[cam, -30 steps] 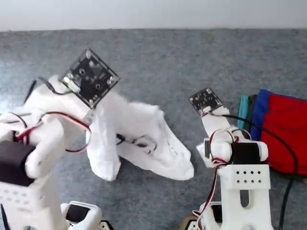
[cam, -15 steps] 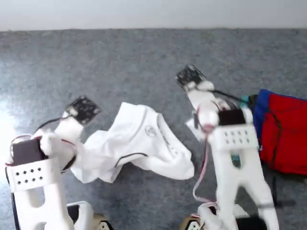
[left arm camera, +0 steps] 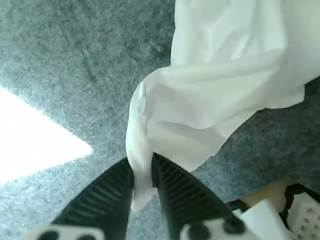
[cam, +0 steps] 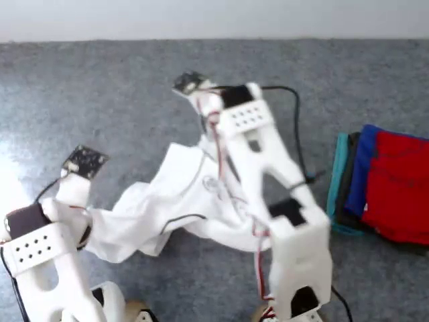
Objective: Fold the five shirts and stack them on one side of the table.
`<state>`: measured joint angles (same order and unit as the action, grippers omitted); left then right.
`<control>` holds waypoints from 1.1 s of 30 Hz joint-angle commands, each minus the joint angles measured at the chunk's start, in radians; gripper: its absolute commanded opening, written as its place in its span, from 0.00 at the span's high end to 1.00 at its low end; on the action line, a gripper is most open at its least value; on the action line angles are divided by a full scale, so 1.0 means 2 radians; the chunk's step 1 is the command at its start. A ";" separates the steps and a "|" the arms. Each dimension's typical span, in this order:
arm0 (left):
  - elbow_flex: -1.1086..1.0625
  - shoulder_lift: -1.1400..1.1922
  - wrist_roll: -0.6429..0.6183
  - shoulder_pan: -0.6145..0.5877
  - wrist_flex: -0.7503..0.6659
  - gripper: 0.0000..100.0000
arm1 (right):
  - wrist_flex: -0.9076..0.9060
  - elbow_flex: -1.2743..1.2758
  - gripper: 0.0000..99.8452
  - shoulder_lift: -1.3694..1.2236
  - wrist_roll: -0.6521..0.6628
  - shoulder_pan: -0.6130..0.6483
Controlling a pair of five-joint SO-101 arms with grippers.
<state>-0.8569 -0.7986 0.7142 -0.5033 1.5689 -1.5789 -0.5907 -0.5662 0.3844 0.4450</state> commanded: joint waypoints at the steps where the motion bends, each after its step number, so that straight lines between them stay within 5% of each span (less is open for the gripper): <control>1: 0.001 -0.009 -0.031 -0.002 -0.015 0.99 | -0.028 -0.141 0.82 -0.083 -0.030 0.026; 12: 0.001 -0.009 -0.052 0.000 -0.015 0.99 | -0.056 -0.409 0.82 -0.292 -0.032 0.064; 17: 0.001 -0.009 -0.052 0.000 -0.015 0.99 | -0.056 -0.425 0.83 -0.316 -0.032 0.064; 23: -0.015 -0.009 -0.052 0.000 -0.038 0.99 | -0.069 -0.426 0.99 -0.316 -0.015 0.065; 33: -0.018 -0.009 -0.052 0.000 -0.039 0.99 | -0.107 -0.425 0.99 -0.274 0.005 0.062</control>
<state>-0.8984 -0.8002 0.6130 -0.5033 1.5014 -1.7522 -1.4131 -1.2075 0.3828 0.5600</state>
